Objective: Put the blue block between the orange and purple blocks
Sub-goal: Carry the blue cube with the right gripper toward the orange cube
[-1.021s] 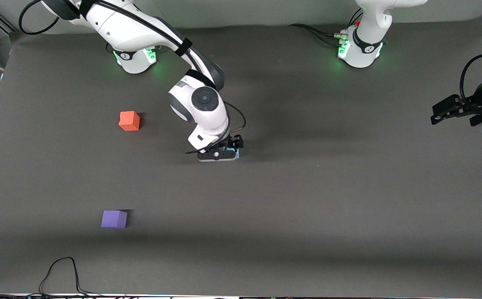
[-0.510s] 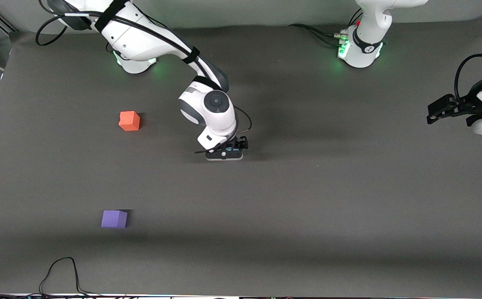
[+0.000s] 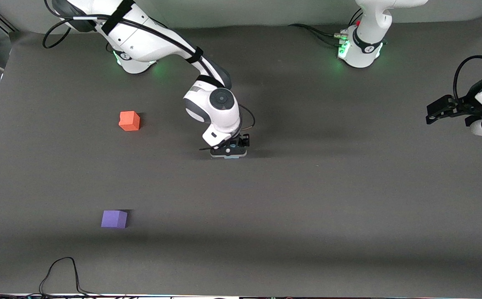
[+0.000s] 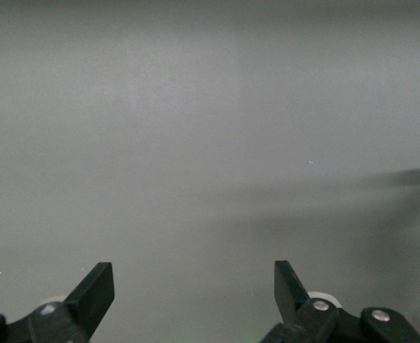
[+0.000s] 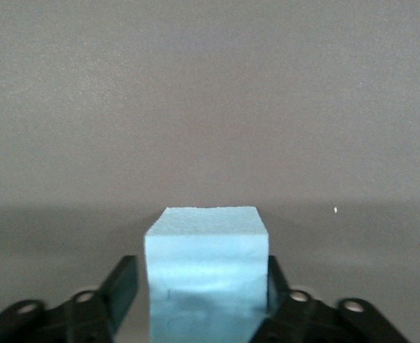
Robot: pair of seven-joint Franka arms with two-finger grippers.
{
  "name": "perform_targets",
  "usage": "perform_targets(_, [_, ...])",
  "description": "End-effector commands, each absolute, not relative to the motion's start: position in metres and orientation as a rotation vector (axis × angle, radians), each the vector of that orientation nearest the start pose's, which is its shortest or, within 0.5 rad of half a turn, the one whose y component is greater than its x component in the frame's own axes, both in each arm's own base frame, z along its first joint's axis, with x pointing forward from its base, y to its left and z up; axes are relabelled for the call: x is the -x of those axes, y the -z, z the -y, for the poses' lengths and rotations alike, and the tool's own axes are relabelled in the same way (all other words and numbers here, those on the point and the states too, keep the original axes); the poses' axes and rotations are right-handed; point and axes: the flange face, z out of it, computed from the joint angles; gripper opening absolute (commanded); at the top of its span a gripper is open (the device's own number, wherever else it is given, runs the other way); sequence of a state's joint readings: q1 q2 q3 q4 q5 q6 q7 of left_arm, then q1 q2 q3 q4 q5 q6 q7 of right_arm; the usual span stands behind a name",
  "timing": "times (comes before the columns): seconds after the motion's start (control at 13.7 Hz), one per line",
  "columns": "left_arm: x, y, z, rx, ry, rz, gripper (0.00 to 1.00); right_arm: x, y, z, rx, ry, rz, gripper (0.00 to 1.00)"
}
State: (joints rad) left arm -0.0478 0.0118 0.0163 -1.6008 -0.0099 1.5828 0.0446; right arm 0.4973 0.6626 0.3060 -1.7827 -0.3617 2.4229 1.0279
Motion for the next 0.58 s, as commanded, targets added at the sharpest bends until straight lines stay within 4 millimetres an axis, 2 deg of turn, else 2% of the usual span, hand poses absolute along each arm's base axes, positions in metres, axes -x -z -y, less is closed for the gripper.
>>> perform_targets(0.0, [-0.552, -0.608, 0.022, 3.133, -0.041, -0.156, 1.00, -0.467, -0.197, -0.462, 3.155, 0.126, -0.059, 0.54])
perform_targets(0.07, [-0.552, -0.608, 0.023, 3.133, -0.041, -0.159, 1.00, -0.469, -0.197, -0.460, 3.161, 0.122, -0.067, 0.48])
perform_targets(0.22, [-0.552, -0.607, 0.022, 3.133, -0.041, -0.157, 1.00, -0.474, -0.211, -0.459, 3.153, 0.147, -0.076, 0.47])
perform_targets(0.36, [-0.552, -0.607, 0.023, 3.133, -0.039, -0.159, 1.00, -0.485, -0.246, -0.446, 3.194, 0.159, -0.114, 0.47])
perform_targets(0.51, [-0.554, -0.606, 0.024, 3.131, -0.036, -0.166, 1.00, -0.501, -0.282, -0.425, 3.197, 0.161, -0.145, 0.47])
